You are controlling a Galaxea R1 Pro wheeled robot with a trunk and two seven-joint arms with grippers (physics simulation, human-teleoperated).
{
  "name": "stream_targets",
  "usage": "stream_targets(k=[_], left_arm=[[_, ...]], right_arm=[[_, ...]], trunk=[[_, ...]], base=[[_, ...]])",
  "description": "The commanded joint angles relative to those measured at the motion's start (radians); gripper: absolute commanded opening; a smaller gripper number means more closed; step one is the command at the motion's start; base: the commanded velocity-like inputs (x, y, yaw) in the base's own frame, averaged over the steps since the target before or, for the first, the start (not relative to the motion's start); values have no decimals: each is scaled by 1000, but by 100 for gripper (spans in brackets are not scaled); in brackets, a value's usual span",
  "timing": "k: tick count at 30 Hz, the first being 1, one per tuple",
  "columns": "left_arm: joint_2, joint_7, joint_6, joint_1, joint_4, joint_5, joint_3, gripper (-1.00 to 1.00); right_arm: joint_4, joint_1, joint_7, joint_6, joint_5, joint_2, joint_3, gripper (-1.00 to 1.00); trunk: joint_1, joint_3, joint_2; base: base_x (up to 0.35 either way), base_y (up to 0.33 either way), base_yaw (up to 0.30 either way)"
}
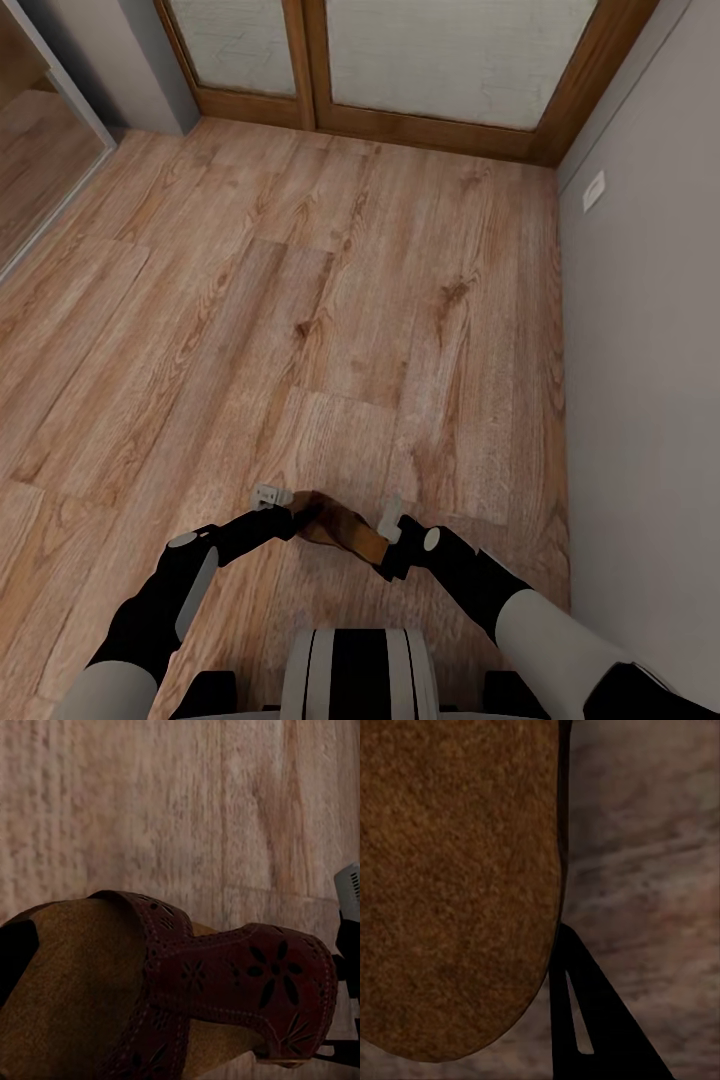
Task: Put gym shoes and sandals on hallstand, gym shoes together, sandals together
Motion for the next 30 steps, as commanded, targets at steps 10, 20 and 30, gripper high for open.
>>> stream_targets(k=[10,20,30], left_arm=[[1,-3,9,-1,0,9,1,100],[1,-3,9,0,0,9,1,100],[1,-3,10,0,0,9,2,100]], right_arm=[[-2,0,4,4,8,0,1,-100],[-2,0,4,4,8,0,1,-100],[-3,-1,4,4,8,-1,0,-100]], trunk=[[0,0,0],[0,0,0],[-3,23,1]], base=[[0,0,0],[0,0,0],[0,0,0]])
